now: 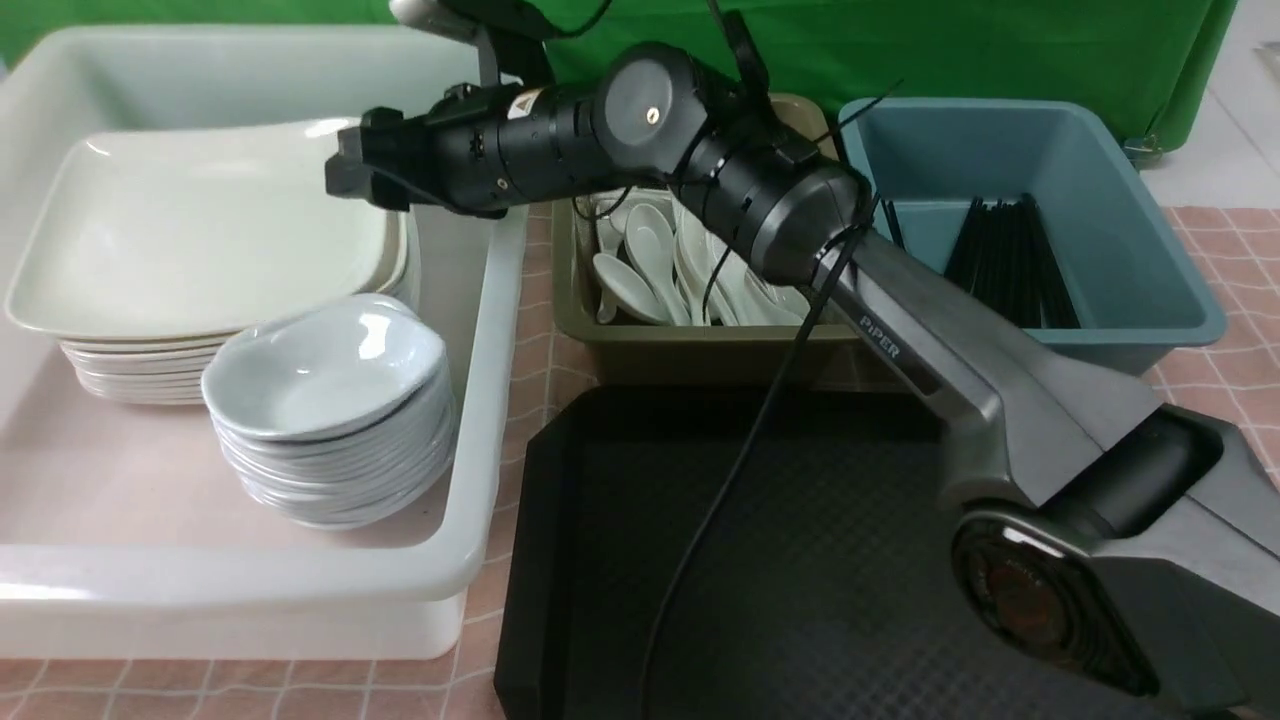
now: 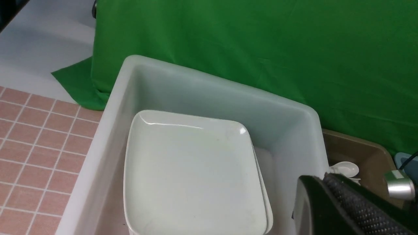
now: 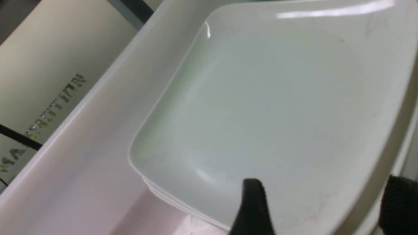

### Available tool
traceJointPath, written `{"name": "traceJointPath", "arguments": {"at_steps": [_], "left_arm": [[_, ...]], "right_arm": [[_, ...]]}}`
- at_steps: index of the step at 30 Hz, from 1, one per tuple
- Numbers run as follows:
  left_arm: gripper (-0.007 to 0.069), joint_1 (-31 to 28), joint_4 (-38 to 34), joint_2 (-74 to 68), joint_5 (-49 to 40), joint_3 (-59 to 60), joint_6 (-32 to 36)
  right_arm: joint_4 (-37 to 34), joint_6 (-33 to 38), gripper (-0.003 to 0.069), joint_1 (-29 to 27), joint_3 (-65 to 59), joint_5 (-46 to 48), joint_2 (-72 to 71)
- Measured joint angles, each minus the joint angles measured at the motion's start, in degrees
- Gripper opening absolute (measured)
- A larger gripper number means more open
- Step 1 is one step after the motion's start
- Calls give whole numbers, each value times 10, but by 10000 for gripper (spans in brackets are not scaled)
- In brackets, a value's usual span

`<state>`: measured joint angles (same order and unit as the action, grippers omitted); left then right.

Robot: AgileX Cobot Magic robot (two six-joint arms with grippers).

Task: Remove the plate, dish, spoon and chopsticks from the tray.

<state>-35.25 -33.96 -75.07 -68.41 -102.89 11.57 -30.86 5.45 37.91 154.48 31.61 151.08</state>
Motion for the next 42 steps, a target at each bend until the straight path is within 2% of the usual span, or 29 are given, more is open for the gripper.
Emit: {"name": "traceJointPath", "arguments": {"at_steps": [3,7,9,11,12,13,14,16,20,22,28,31,32,34,35,36,37,39,40,41,42], "left_arm": [[20,0,0,0,-1,0,0],[20,0,0,0,-1,0,0],[20,0,0,0,0,4,0],[20,0,0,-1,-2,4,0],[20,0,0,-1,-2,4,0],[20,0,0,-2,-2,5,0],[20,0,-1,-3,-3,5,0],[20,0,-13,-7,-3,5,0],[20,0,-32,-17,-3,5,0],[20,0,-40,-26,-6,6,1],[20,0,-43,-41,-14,6,2],[20,0,-43,-46,-15,8,2],[20,0,-43,-46,-15,9,2],[20,0,-50,-47,-16,9,2],[20,0,-55,-47,-16,9,2],[20,0,-55,-47,-16,9,2],[20,0,-65,-48,-16,9,5],[20,0,-70,-48,-16,9,12],[20,0,-70,-48,-16,9,12],[20,0,-71,-49,-16,9,21],[20,0,-71,-49,-16,9,23]], "right_arm": [[10,9,571,-6,4,26,-17],[14,13,538,-18,10,88,-44],[18,14,441,-33,23,167,-73],[23,18,311,-46,36,242,-103],[25,20,297,-49,40,250,-105],[35,33,189,-60,54,303,-130],[41,39,130,-66,63,331,-149],[55,42,43,-83,82,333,-190],[73,41,30,-106,88,333,-262],[108,39,30,-114,68,333,-326],[186,39,30,-115,-113,333,-494],[226,39,30,-115,-299,333,-656],[229,39,30,-115,-310,332,-665],[263,39,30,-115,-459,314,-781],[277,38,30,-115,-529,285,-840],[279,37,30,-115,-540,273,-860],[290,29,30,-115,-646,218,-938],[293,25,30,-115,-763,144,-1030],[293,25,30,-115,-763,137,-1038],[293,25,30,-115,-867,78,-1097],[294,25,30,-115,-878,70,-1103]]}}
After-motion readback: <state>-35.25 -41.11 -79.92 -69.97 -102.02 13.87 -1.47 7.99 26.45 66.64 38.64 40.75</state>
